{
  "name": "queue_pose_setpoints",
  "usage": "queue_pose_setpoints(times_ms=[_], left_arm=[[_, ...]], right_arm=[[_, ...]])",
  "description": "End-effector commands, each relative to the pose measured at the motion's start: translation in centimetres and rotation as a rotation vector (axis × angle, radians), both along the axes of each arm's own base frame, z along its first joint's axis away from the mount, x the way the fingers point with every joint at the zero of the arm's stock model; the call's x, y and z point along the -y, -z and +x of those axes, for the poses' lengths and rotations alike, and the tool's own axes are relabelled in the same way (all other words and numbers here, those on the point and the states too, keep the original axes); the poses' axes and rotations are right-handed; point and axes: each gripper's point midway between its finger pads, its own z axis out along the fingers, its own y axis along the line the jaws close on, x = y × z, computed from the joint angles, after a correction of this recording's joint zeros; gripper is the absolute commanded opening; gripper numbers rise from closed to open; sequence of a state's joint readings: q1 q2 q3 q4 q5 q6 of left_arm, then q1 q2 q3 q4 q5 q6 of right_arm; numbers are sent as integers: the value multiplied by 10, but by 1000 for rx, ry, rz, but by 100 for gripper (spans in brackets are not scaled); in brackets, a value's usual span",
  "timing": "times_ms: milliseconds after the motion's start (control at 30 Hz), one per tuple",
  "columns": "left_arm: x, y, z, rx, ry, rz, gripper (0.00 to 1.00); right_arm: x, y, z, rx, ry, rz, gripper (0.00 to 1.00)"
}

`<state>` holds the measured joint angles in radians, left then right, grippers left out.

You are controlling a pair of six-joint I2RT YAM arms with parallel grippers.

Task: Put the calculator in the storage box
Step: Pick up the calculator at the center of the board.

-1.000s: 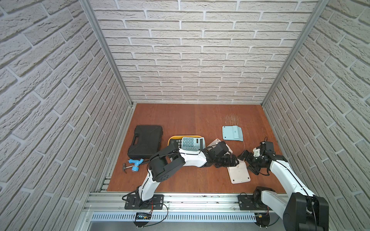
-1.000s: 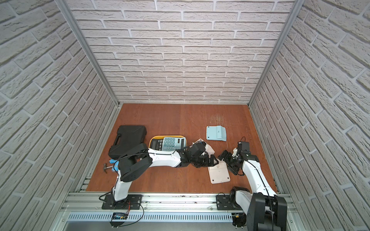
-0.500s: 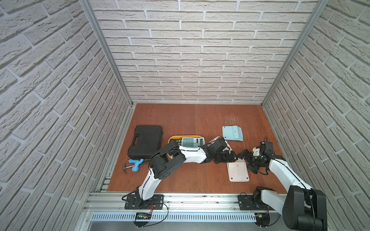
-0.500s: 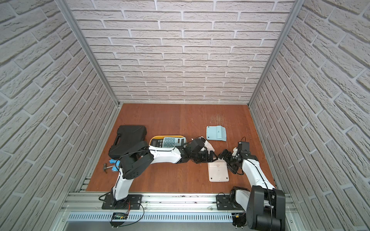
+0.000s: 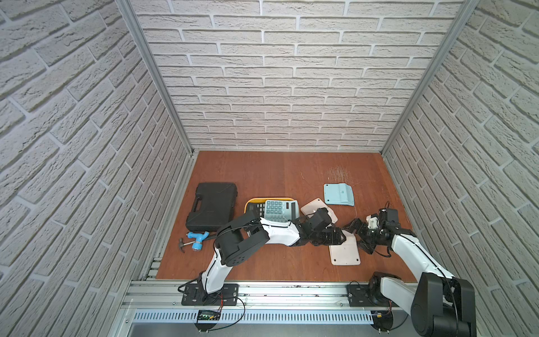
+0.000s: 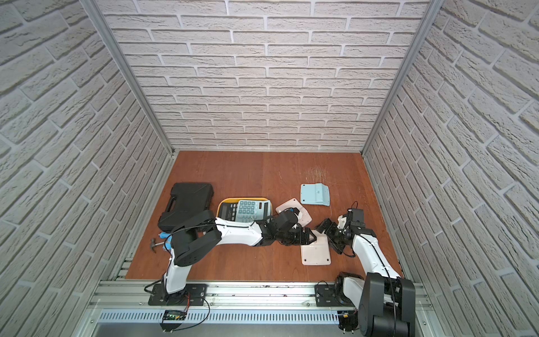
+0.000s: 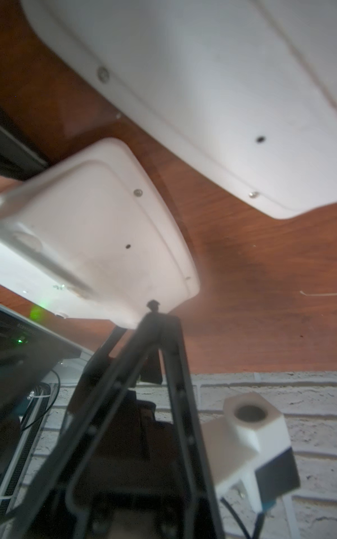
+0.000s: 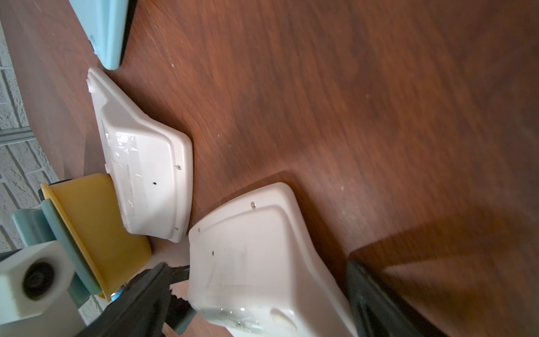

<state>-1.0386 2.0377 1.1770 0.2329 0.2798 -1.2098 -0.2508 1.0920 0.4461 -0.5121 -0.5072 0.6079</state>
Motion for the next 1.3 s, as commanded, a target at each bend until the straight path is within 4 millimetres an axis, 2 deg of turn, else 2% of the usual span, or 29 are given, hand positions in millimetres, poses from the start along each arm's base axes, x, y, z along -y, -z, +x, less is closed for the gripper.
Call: queue_pose_setpoints(times_ms=[0,133,200,400,600,700,833,900,967,1100,1267], left_arm=[[-18,38,-2,-60,-24,102,71],[-19,30,15,-49,-40,81,57],[-21,25,24,-41,-44,72,53],[-25,12,39,-29,-52,40,52],[-21,0,48,-39,-51,-55,49],[-17,-11,51,-39,-48,-115,42],[-12,-22,54,-39,-50,-168,36],[-9,-29,55,-35,-49,-192,26],[-9,-34,55,-31,-52,-203,21],[-10,-46,57,-14,-55,-215,18],[-11,-66,59,19,-51,-225,15]], right_arm=[[-12,10,-13,-32,-35,57,95],[-21,-4,-2,47,-65,121,93],[-27,-14,4,99,-75,166,91],[-42,-52,17,260,-102,280,81],[-49,-90,13,400,-126,303,69],[-48,-92,10,405,-104,302,64],[-49,-84,6,363,-84,318,62],[-48,-81,3,338,-93,306,62],[-44,-75,1,308,-88,274,63],[-39,-73,-1,300,-67,248,66],[-32,-90,-2,340,-69,176,69]])
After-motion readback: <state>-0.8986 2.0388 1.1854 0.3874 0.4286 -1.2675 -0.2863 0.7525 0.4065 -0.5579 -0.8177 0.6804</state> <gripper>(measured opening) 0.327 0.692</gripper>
